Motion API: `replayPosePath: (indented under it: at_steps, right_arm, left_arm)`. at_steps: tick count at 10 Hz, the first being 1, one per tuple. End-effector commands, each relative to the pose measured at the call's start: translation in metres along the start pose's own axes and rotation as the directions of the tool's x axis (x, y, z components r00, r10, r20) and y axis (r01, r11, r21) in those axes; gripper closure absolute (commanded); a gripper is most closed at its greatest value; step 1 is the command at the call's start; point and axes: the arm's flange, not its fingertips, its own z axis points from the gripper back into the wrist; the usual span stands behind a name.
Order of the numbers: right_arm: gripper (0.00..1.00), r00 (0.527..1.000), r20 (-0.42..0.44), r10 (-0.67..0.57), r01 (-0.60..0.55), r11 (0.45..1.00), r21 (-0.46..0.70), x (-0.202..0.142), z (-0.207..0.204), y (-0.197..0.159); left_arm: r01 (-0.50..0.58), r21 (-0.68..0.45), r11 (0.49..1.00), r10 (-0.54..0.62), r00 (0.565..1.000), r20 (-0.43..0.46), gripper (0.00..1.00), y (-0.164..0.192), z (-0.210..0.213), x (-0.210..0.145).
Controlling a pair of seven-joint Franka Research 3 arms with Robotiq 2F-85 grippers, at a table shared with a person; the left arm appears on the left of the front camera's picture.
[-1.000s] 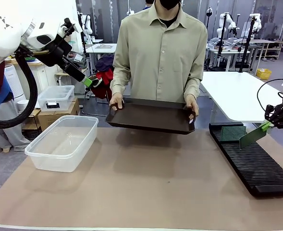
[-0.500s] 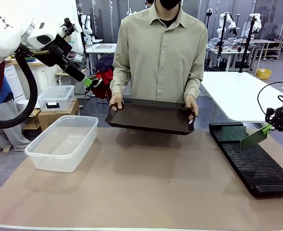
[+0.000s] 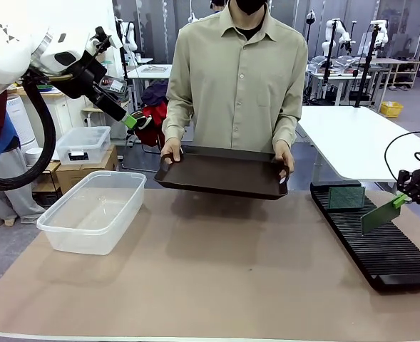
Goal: Sort PCBs into racks and boxes based on the side picked up.
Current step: If the short side of the Blank PCB is picked up, insert it into the PCB Rack ; if the long side is picked up, place it in the Organizing box.
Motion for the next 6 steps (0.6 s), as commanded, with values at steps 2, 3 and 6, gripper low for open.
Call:
replayPosePath:
  at_steps: [2, 3, 6]
  right_arm:
    - [0.98, 1.0, 0.001, -0.006, 0.006, 1.0, 0.025, -0.01, -0.01, 0.011]
    - [0.98, 1.0, 0.008, -0.016, 0.016, 1.0, 0.027, -0.013, -0.011, 0.012]
    - [0.98, 0.999, 0.019, -0.042, 0.042, 0.999, -0.028, -0.022, -0.02, 0.01]
  left_arm:
    - [-0.007, -0.001, 1.0, 0.007, 1.0, -0.002, 0.0, 0.0, 0.0, -0.002]
    - [-0.007, -0.001, 1.0, 0.007, 1.0, -0.002, 0.0, 0.0, 0.0, -0.002]
    - [-0.007, -0.001, 1.0, 0.007, 1.0, -0.002, 0.0, 0.0, 0.0, -0.002]
